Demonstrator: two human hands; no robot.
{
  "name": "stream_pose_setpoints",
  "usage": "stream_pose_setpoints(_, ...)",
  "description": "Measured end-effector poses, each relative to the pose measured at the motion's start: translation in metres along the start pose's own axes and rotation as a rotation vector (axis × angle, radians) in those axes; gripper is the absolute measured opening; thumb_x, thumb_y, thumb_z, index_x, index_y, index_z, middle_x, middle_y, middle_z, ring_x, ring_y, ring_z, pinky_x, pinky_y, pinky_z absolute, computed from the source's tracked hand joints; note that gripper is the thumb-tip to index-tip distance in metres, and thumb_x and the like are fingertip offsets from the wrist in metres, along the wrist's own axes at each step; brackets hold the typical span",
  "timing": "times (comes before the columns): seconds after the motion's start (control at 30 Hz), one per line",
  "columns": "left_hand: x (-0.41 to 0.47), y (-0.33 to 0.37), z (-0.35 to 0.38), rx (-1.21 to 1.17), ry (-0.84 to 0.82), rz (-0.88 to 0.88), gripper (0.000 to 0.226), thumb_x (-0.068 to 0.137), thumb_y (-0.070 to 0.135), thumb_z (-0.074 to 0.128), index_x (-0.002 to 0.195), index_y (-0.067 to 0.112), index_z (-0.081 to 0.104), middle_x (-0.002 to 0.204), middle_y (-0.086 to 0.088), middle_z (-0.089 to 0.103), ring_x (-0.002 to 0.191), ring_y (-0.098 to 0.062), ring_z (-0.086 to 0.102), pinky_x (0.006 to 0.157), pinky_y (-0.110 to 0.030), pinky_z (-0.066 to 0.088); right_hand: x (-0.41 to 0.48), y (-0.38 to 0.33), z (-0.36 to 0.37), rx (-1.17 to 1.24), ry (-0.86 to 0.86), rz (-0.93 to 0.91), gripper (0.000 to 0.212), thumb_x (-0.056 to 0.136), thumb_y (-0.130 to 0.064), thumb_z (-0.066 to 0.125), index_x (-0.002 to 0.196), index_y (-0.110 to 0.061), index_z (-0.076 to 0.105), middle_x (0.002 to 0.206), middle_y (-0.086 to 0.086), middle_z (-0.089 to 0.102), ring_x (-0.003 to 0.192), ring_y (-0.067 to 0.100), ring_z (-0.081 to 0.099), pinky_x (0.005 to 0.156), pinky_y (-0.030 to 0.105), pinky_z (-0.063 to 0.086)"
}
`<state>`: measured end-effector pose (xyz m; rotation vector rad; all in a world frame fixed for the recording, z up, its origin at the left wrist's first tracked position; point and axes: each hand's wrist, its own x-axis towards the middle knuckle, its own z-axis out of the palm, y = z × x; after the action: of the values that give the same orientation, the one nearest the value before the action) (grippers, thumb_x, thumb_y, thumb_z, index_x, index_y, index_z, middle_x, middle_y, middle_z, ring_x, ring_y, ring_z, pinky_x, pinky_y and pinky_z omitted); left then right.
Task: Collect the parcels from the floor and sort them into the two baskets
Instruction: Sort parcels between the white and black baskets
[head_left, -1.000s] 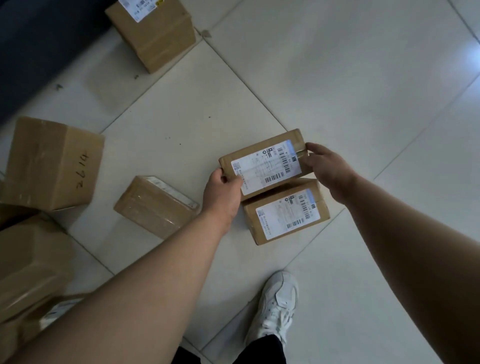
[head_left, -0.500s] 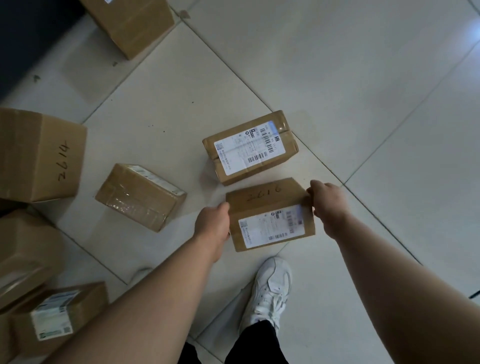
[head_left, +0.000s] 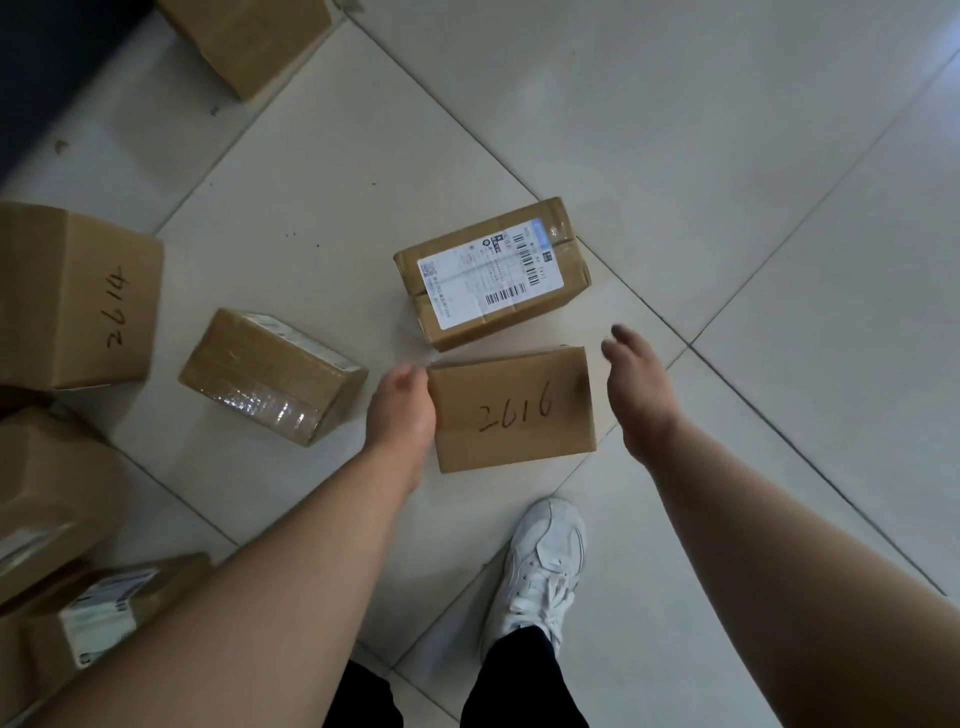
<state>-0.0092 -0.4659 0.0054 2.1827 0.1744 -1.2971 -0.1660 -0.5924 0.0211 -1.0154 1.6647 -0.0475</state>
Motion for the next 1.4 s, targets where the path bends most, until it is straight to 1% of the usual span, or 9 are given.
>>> stream_pose_setpoints(0.1, 0.005, 0.045, -0.003, -0.123, 0.033, 0.044, 0.030, 0.101, 0.031, 0.032, 0.080, 0.021, 0.051, 0.079, 0.006, 0.050, 0.082, -0.018, 0.048, 0.080, -0.033, 0.039, 0.015, -0.039, 0.001, 0.054, -0.018, -0.097, 0.048, 0.101, -0.019, 0.038, 0.149, -0.016, 0.037, 0.152, -0.004, 0.039, 0.141, 0.014, 0.033, 0.108, 0.026, 0.023)
stream_pose_setpoints(0.23, 0.009, 0.088, -0.007, -0.357, -0.023, 0.056, 0.027, 0.099, 0.031, 0.040, 0.083, 0.023, 0.060, 0.081, 0.012, 0.063, 0.080, -0.011, 0.060, 0.073, -0.030, 0.045, 0.024, -0.080, 0.009, 0.149, -0.082, -0.099, 0.024, 0.096, -0.018, 0.042, 0.107, -0.012, 0.062, 0.094, -0.005, 0.057, 0.098, 0.024, 0.054, 0.099, 0.038, 0.039)
stream_pose_setpoints(0.37, 0.008, 0.094, -0.017, -0.459, 0.079, 0.126, 0.027, 0.099, 0.033, 0.039, 0.087, 0.020, 0.059, 0.092, -0.002, 0.067, 0.090, -0.020, 0.065, 0.080, -0.040, 0.054, 0.015, -0.079, 0.003, 0.362, -0.057, 0.066, 0.033, 0.099, -0.036, 0.038, 0.110, -0.017, 0.062, 0.078, 0.003, 0.058, 0.099, 0.025, 0.059, 0.091, 0.045, 0.045)
stream_pose_setpoints(0.57, 0.000, 0.078, -0.028, -0.378, 0.007, 0.130, 0.034, 0.097, 0.047, 0.044, 0.084, 0.023, 0.066, 0.093, -0.009, 0.070, 0.085, -0.020, 0.066, 0.088, -0.045, 0.053, 0.000, -0.066, -0.003, 0.428, -0.073, 0.112, 0.039, 0.095, -0.048, 0.046, 0.083, -0.012, 0.057, 0.082, 0.006, 0.060, 0.084, 0.020, 0.061, 0.084, 0.040, 0.049)
stream_pose_setpoints(0.67, 0.001, 0.077, -0.033, -0.371, 0.000, 0.133, 0.024, 0.078, 0.045, 0.059, 0.081, 0.022, 0.064, 0.089, -0.003, 0.067, 0.088, -0.021, 0.063, 0.082, -0.042, 0.051, -0.004, -0.068, -0.002, 0.334, -0.082, 0.099, 0.056, 0.066, -0.049, 0.069, 0.101, -0.006, 0.062, 0.096, 0.010, 0.059, 0.086, 0.023, 0.059, 0.084, 0.045, 0.053)
stream_pose_setpoints(0.77, 0.001, 0.073, -0.037, -0.344, -0.016, 0.121, 0.020, 0.062, 0.020, 0.053, 0.080, 0.022, 0.062, 0.084, 0.000, 0.064, 0.088, -0.021, 0.058, 0.079, -0.038, 0.047, -0.002, -0.062, -0.007, 0.252, -0.127, 0.061, 0.060, 0.053, -0.028, 0.060, 0.109, -0.008, 0.061, 0.096, 0.006, 0.057, 0.088, 0.024, 0.052, 0.070, 0.036, 0.044)
stream_pose_setpoints(0.93, -0.001, 0.076, -0.048, -0.525, 0.020, 0.088, 0.025, 0.091, 0.011, 0.044, 0.106, 0.020, 0.061, 0.088, -0.001, 0.067, 0.081, -0.018, 0.062, 0.078, -0.032, 0.048, -0.011, -0.059, -0.011, 0.419, -0.065, 0.051, 0.052, 0.072, -0.023, 0.047, 0.118, -0.009, 0.067, 0.081, -0.002, 0.065, 0.084, 0.013, 0.060, 0.097, 0.037, 0.040)
stream_pose_setpoints(1.07, -0.010, 0.084, -0.052, -0.605, 0.011, 0.096, 0.018, 0.092, 0.021, 0.053, 0.100, 0.014, 0.068, 0.072, 0.000, 0.059, 0.062, -0.012, 0.055, 0.058, -0.024, 0.045, -0.026, -0.068, -0.006, 0.505, -0.024, -0.010, 0.046, 0.094, -0.037, 0.040, 0.107, -0.006, 0.072, 0.086, 0.006, 0.060, 0.075, 0.014, 0.059, 0.084, 0.031, 0.045)
stream_pose_setpoints(1.4, -0.029, 0.068, -0.055, -0.642, 0.045, 0.004, 0.014, 0.097, 0.022, 0.050, 0.101, 0.018, 0.063, 0.100, -0.002, 0.067, 0.091, -0.014, 0.065, 0.067, -0.029, 0.051, -0.048, -0.075, -0.005, 0.539, 0.056, -0.016, 0.033, 0.092, -0.026, 0.047, 0.089, -0.004, 0.072, 0.099, 0.011, 0.073, 0.098, 0.026, 0.066, 0.104, 0.041, 0.047)
